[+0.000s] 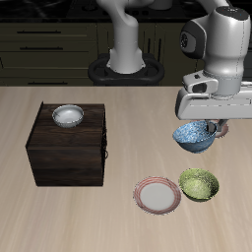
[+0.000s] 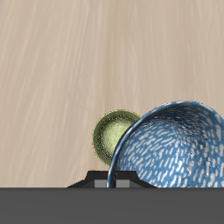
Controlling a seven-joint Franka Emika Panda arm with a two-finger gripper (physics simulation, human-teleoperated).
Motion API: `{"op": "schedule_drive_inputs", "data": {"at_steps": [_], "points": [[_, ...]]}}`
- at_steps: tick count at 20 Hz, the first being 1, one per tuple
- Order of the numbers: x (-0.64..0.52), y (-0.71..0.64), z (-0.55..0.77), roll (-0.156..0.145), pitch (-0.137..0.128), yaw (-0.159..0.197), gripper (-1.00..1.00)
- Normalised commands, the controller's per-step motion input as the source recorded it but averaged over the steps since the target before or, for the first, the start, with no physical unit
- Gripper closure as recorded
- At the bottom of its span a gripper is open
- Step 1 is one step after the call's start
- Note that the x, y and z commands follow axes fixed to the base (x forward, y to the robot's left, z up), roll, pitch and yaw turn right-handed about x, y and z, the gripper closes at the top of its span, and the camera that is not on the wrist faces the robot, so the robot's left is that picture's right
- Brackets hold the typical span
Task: Stack the blue bowl on the green bowl
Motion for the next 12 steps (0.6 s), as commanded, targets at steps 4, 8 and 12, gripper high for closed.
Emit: {"op": "schedule_drive_inputs", "data": {"at_steps": [4, 8, 12], "points": [[0.06, 0.09, -0.21, 0.013, 0.028, -0.002, 1.0], [-0.01, 0.09, -0.15, 0.017, 0.008, 0.001, 1.0], [0.01, 0.1, -0.16, 0.006, 0.01, 0.013, 1.0]]}}
